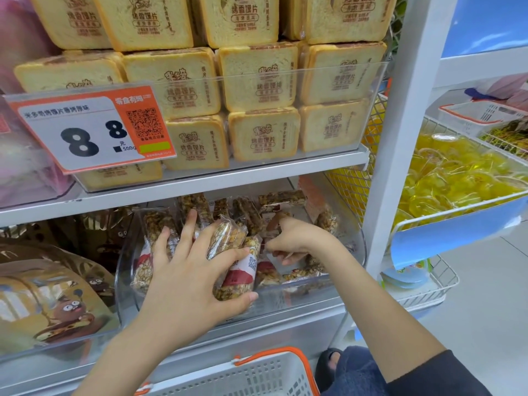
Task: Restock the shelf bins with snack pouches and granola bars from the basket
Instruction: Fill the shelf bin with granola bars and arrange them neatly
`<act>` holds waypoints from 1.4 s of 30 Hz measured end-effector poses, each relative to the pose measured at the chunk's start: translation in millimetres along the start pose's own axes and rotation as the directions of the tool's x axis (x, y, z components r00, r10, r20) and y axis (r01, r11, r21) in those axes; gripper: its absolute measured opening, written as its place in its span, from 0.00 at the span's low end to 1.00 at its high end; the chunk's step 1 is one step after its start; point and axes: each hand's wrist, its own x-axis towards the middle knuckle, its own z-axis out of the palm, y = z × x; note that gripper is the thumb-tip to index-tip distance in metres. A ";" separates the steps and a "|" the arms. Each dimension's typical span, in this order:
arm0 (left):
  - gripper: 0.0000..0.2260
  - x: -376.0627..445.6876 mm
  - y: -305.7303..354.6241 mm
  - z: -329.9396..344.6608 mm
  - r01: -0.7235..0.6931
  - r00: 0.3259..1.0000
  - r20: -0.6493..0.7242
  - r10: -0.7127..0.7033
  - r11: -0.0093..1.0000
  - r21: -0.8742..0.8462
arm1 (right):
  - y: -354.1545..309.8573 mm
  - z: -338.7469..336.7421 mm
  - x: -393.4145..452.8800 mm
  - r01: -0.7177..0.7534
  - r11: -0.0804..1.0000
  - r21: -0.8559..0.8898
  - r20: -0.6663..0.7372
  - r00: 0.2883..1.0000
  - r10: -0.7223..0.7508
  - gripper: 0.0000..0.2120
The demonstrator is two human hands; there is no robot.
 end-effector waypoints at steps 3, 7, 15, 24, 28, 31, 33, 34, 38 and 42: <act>0.27 -0.3 -0.9 -0.6 -0.005 1.000 0.002 0.005 1.000 0.003 | -2.9 7.2 -9.3 0.008 0.994 -0.112 0.199 0.980 0.015 0.14; 0.27 0.0 -0.2 -1.2 0.002 1.000 0.002 -0.002 1.000 -0.007 | -3.7 20.3 -3.9 0.038 0.999 0.022 0.203 0.978 -0.042 0.24; 0.27 -0.2 -1.0 0.7 0.030 1.000 0.008 -0.029 0.999 -0.037 | 0.9 -8.1 -19.2 -0.007 0.940 0.342 -0.095 0.995 0.042 0.32; 0.26 0.0 -0.7 1.2 0.010 1.000 -0.029 -0.011 0.999 -0.036 | 8.9 -10.4 -35.7 0.111 0.983 -0.147 -0.316 0.937 -0.153 0.21; 0.26 -0.3 -1.2 1.2 0.010 1.000 -0.028 -0.012 0.999 -0.038 | 12.8 -9.6 -12.6 0.096 0.779 -0.620 -0.269 0.906 -0.326 0.18; 0.27 -0.8 -2.2 0.3 0.008 1.000 -0.024 -0.009 0.999 -0.031 | 18.4 0.9 8.0 0.026 0.724 -0.689 -0.177 0.963 -0.203 0.23; 0.27 -0.7 -1.8 -0.1 0.008 1.000 -0.028 -0.009 1.000 -0.027 | 19.0 4.3 14.3 0.034 0.745 -0.667 -0.169 0.966 -0.195 0.27; 0.26 -0.5 -1.8 -0.1 0.007 1.000 -0.029 -0.008 1.000 -0.023 | 18.9 7.1 15.7 0.043 0.748 -0.662 -0.161 0.967 -0.198 0.29; 0.26 0.4 -2.1 0.4 -0.002 0.999 -0.032 0.001 1.000 -0.025 | 19.6 4.8 6.9 0.053 0.750 -0.659 -0.198 0.950 -0.241 0.36; 0.26 -0.4 -3.9 0.9 -0.005 0.999 -0.046 0.003 0.999 -0.035 | 6.2 -28.1 -20.5 -0.143 0.424 -0.894 -0.247 0.948 -0.201 0.30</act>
